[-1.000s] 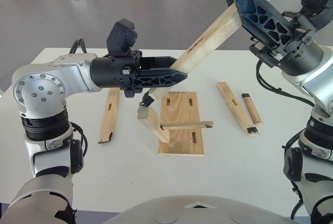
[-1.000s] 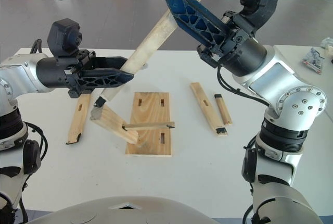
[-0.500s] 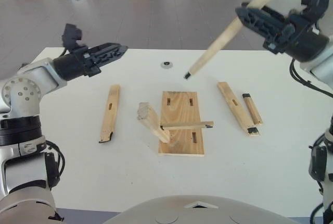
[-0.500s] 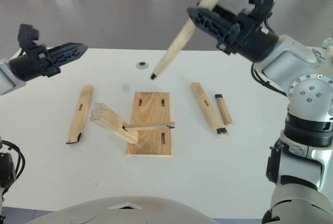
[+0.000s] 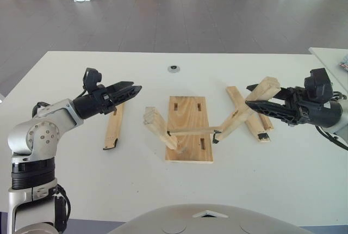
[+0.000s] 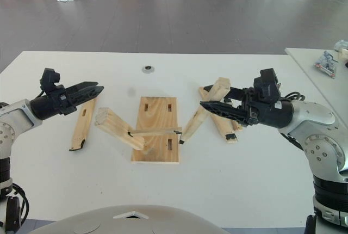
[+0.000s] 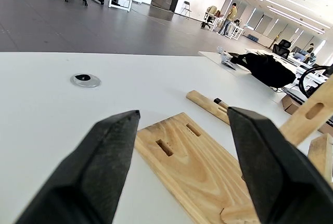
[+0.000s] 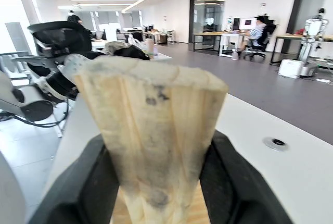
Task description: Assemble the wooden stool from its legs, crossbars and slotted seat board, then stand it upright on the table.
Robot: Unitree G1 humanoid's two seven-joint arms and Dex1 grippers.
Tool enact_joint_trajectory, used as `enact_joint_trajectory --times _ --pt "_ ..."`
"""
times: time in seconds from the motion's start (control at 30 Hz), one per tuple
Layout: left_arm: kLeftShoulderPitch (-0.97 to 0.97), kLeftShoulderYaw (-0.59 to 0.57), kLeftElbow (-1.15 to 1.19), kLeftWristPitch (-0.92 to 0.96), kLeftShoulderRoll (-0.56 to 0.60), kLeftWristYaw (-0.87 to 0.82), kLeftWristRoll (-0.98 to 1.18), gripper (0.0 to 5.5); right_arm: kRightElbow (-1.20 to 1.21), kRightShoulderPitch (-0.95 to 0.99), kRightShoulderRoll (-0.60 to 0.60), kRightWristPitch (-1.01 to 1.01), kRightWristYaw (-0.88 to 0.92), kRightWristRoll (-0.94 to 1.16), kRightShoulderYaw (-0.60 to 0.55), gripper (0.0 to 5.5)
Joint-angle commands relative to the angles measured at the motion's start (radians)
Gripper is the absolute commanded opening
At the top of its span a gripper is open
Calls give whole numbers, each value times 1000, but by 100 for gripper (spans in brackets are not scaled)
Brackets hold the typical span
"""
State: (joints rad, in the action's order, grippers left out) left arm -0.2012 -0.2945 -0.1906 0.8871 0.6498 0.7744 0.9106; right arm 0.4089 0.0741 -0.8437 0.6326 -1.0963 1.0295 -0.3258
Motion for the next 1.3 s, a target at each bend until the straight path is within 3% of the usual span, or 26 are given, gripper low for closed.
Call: enact_joint_trajectory --times 0.03,0.33,0.63,0.83,1.3 --pt "40 8 -38 20 11 1 4 310 15 -10 -3 33 -43 59 -12 207" --pt "13 39 -46 14 23 19 -7 310 -21 -13 47 -54 -120 -42 62 207" --pt "-44 90 20 1 53 93 -44 310 -29 -102 120 -167 -120 -99 43 207" --pt "-41 102 16 -2 43 95 -52 310 -51 -62 183 -193 -95 -103 70 207" --pt "-43 94 8 17 35 95 -26 310 -164 -23 113 -213 -221 -200 144 207"
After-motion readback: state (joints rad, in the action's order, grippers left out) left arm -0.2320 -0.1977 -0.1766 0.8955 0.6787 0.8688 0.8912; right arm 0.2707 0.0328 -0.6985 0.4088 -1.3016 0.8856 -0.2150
